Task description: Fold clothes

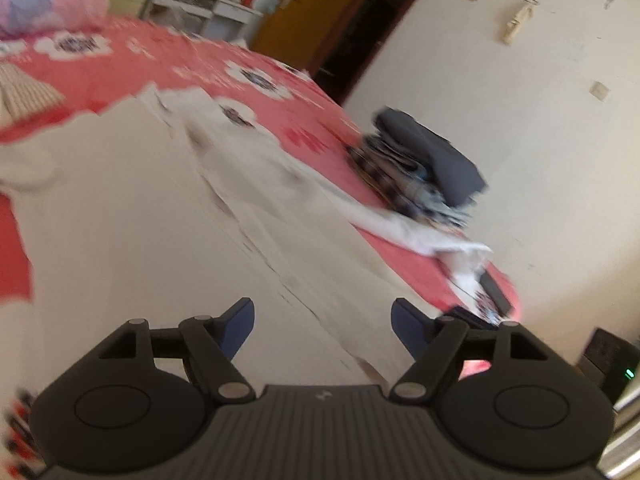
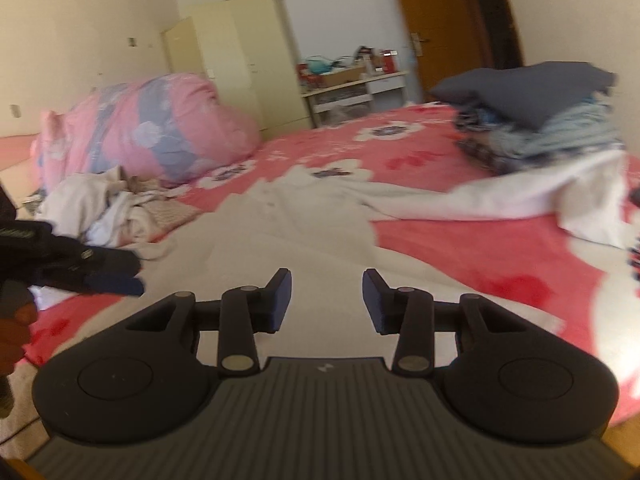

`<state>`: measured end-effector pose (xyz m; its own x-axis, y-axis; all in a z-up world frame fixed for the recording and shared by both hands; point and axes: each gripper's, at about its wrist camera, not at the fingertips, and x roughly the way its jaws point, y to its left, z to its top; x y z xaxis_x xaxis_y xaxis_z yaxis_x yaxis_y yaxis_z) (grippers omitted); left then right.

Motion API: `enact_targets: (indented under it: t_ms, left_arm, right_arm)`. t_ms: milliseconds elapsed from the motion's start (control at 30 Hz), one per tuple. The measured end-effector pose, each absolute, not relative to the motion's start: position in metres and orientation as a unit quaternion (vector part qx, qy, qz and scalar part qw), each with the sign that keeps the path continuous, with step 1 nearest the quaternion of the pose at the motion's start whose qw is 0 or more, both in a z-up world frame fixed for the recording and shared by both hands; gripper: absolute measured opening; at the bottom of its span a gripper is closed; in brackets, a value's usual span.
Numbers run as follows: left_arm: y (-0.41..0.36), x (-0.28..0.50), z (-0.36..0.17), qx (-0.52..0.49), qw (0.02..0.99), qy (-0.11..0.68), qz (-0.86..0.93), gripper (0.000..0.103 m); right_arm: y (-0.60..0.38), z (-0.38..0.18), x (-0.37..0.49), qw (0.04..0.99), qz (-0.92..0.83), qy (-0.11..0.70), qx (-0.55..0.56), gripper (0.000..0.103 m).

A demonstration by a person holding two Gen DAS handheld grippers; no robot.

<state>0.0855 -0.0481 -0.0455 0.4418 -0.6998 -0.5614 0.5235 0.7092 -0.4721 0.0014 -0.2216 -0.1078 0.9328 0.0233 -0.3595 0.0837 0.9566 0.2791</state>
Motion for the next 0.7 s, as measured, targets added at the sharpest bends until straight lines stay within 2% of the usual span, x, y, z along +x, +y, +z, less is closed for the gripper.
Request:
enact_targets:
  t_ms: [233, 333, 400, 467, 500, 700]
  left_arm:
    - [-0.064, 0.169, -0.038, -0.045, 0.881, 0.373, -0.287, 0.074]
    - [-0.074, 0.222, -0.044, -0.035, 0.887, 0.380, -0.261, 0.066]
    - [-0.082, 0.255, -0.049, -0.031, 0.888, 0.384, -0.250, 0.057]
    - [-0.091, 0.287, -0.054, -0.028, 0.890, 0.385, -0.244, 0.054]
    - [-0.096, 0.303, -0.057, -0.026, 0.890, 0.385, -0.241, 0.048]
    - [-0.130, 0.372, -0.076, 0.004, 0.891, 0.396, -0.223, 0.044]
  right_arm:
    - [-0.197, -0.109, 0.055, 0.972, 0.047, 0.201, 0.115, 0.039]
    - [-0.187, -0.113, 0.073, 0.971, 0.055, 0.216, 0.089, 0.038]
    - [-0.182, -0.118, 0.079, 0.970, 0.059, 0.225, 0.070, 0.038]
    - [-0.178, -0.122, 0.083, 0.969, 0.062, 0.234, 0.055, 0.037]
    - [-0.178, -0.124, 0.085, 0.968, 0.061, 0.237, 0.052, 0.037]
    - [-0.189, -0.132, 0.096, 0.964, 0.059, 0.245, 0.080, 0.037]
